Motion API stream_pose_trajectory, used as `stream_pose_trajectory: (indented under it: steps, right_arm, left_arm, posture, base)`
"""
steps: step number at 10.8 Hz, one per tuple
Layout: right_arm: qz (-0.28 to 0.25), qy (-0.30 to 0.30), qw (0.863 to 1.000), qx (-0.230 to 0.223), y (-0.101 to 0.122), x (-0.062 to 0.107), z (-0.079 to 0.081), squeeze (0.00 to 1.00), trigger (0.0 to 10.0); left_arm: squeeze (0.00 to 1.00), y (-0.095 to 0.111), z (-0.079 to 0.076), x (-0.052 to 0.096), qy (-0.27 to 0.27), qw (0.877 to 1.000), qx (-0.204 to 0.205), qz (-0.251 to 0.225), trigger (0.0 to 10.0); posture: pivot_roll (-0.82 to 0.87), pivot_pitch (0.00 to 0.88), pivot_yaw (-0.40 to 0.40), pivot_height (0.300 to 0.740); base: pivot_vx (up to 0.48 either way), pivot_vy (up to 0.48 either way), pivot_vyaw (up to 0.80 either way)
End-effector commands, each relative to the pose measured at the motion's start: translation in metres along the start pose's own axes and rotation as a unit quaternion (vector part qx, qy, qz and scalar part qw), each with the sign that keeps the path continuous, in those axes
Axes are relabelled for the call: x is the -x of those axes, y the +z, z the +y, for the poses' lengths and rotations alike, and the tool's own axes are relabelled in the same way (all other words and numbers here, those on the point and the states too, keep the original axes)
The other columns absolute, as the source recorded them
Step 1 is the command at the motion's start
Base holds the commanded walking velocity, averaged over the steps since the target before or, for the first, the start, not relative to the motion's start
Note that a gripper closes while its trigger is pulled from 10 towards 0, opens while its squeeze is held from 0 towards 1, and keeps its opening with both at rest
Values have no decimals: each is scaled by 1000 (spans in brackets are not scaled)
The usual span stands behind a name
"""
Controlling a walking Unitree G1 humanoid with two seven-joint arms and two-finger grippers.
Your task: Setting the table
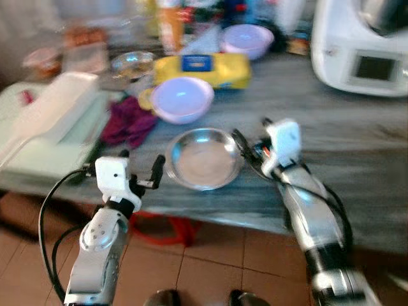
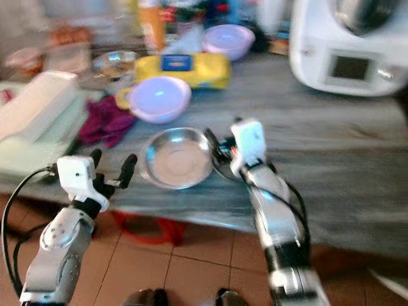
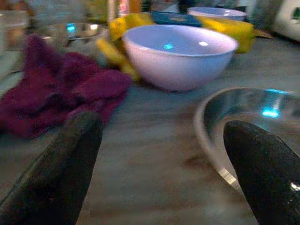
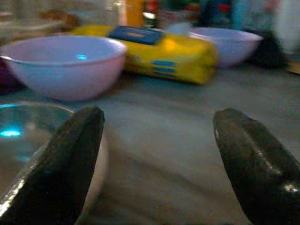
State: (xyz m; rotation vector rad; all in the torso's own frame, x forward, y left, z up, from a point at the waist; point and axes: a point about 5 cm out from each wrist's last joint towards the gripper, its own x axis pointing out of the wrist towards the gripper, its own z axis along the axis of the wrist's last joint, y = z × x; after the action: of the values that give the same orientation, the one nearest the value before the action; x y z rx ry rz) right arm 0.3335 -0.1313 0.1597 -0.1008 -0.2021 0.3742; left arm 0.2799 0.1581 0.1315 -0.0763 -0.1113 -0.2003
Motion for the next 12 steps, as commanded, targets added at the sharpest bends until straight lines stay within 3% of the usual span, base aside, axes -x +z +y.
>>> stream_pose_trajectory:
  steps: [1,5,10,12]
  right_arm:
    - [-10,-3,1000,-6,7,3,5,0,10000]
    - [-13,16,1000,-3,16,13,26,0,10000]
    - [-10,14,1000,-1,22,11,29,0,10000]
    - [-10,13,1000,-1,23,11,29,0,10000]
  left_arm:
    - [0,-2,2,0,0,1000,3,3,10000]
    - [0,-1,0,-6,-5,1000,6,-5,10000]
    - [0,-1,-1,-6,0,1000,7,-8,10000]
    - [0,0,-3,-6,-3,1000,1,-15,10000]
  posture:
    - [-26,138,92,740]
    - [-28,133,95,740]
    - [-18,134,88,740]
    - [-20,132,90,740]
  base:
    - [0,0,-750]
    - [0,147,-255]
    - [0,387,0]
    - [0,0,0]
